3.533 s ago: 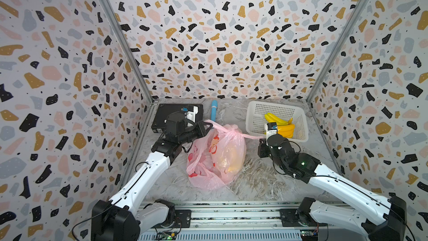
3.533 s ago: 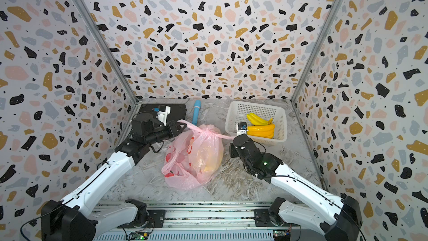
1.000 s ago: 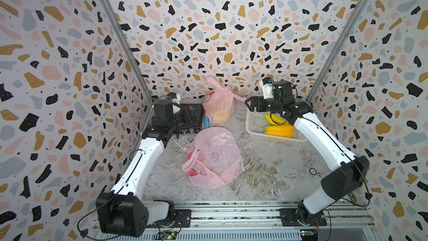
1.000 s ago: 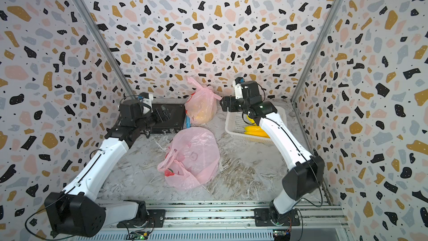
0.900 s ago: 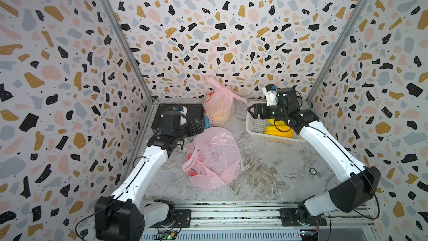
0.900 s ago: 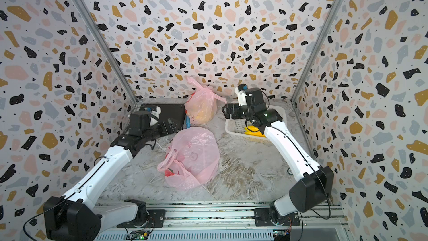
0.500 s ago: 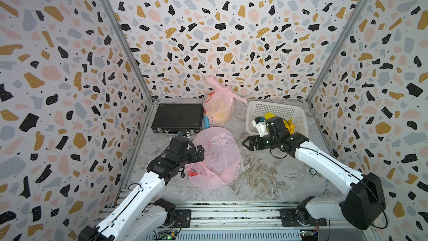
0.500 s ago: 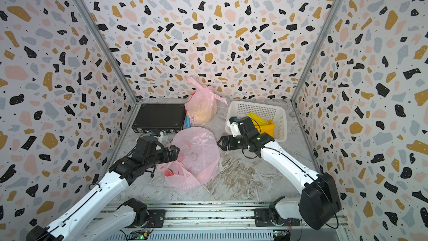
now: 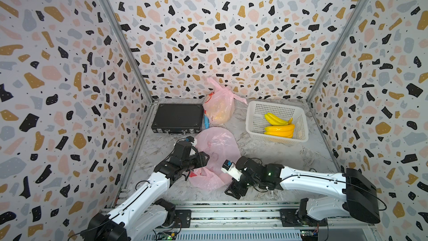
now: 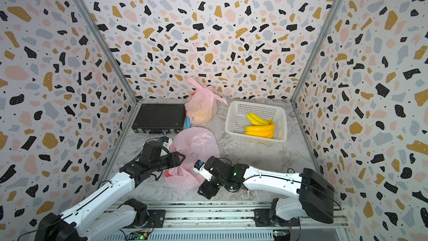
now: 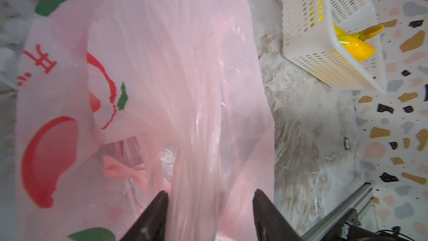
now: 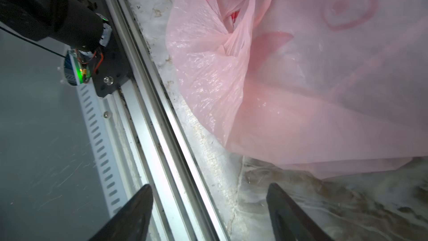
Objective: Place the banana into a plastic bag & tie a knot
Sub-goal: Pick up the plastic bag at the center of the board.
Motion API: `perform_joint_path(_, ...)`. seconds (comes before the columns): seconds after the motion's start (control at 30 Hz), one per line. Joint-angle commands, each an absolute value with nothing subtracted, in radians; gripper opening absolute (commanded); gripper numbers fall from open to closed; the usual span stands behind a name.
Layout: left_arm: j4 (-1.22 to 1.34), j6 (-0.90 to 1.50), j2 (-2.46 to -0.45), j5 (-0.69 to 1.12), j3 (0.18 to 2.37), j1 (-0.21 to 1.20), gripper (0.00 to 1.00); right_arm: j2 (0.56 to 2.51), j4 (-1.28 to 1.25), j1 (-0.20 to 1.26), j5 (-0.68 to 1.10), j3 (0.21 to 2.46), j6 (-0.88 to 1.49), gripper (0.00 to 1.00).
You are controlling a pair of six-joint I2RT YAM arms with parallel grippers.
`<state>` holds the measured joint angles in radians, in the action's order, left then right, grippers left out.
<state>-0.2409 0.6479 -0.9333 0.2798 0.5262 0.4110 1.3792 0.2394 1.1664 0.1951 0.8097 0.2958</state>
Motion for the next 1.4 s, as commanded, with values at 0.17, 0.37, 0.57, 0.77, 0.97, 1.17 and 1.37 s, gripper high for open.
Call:
perform_joint_path(0.17,-0.207,0.747,-0.758,0.313,0.502,0.378,0.32,1.46,0.145,1.181,0.083,0.81,0.365,0.57)
perform_joint_path(0.37,-0.217,0.785,-0.7,0.356,0.512,0.344,0.15,1.476,0.21,1.169,-0.056,0.814,0.376,0.18)
perform_joint_path(0.57,-0.216,0.827,-0.663,0.351,0.476,0.342,0.13,1.425,0.287,1.069,-0.136,0.809,0.392,0.0)
perform_joint_path(0.77,-0.196,0.868,-0.626,0.346,0.456,0.341,0.19,1.381,0.365,0.889,-0.158,0.82,0.387,0.0)
perform_joint_path(0.97,-0.347,0.698,-0.723,0.357,0.62,0.341,0.8,1.376,0.415,0.744,-0.109,0.848,0.345,0.1)
perform_joint_path(1.17,-0.654,0.474,-0.672,0.16,0.754,0.382,0.99,1.245,0.348,0.749,0.152,0.829,0.327,0.35)
perform_joint_path(1.37,-0.829,0.495,-0.74,-0.146,0.851,0.652,0.99,1.212,0.267,0.794,0.296,0.8,0.335,0.55)
